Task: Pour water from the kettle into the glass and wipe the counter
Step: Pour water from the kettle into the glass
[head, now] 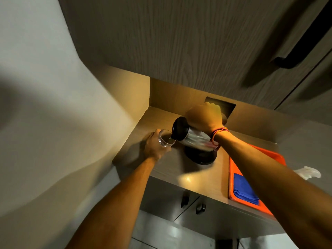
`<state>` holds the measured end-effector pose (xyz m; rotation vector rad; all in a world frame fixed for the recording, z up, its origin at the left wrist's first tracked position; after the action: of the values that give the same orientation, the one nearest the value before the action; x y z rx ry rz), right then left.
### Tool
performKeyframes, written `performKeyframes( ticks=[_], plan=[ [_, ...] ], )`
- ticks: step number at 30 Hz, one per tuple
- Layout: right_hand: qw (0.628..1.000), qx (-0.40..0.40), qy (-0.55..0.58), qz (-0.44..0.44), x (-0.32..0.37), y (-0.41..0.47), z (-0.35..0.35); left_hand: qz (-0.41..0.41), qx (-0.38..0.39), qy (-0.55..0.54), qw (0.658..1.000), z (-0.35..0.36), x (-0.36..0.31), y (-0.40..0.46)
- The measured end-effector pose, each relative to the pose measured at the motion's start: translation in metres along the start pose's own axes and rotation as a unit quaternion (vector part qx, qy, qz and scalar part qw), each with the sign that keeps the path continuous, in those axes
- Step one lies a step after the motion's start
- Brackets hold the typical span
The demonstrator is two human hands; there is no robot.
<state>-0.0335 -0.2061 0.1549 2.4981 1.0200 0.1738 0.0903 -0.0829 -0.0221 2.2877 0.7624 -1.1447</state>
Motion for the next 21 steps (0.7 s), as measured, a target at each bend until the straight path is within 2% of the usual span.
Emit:
performKeyframes(
  ticks=[6,21],
  plan=[
    [0.997,-0.025,-0.028,-0.071,0.022,-0.005,-0.005,0.046,0.021,0.002,0.999,0.0,-0.007,-0.006],
    [0.985,-0.048,-0.059,-0.153,0.046,-0.013,-0.013,0.048,0.031,-0.007,0.998,0.007,-0.007,-0.019]
  ],
)
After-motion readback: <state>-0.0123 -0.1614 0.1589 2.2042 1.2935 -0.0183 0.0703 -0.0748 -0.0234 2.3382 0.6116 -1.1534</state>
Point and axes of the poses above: each hand's wrist, its own y-axis towards the middle knuckle, its own z-axis out of the palm, x = y × z, the point moved 9 cm from there along y, towards the middle knuckle, and after that the axes turned 4 degrees about z, right-handed, at the moved point
